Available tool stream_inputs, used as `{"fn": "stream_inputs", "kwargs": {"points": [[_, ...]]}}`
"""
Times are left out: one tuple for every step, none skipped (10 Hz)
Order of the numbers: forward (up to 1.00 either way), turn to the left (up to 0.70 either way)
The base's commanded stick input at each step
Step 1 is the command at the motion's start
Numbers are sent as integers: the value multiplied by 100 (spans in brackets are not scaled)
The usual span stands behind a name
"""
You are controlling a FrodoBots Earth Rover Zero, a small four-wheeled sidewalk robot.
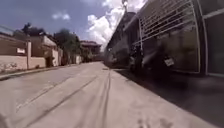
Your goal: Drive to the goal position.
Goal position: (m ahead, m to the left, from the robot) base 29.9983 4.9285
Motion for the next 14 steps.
{"fn": "stream_inputs", "kwargs": {"points": [[85,0],[85,0],[85,0],[85,0],[85,0],[85,0],[85,0],[85,0],[85,0],[85,0],[85,0],[85,0],[85,0],[85,0]]}}
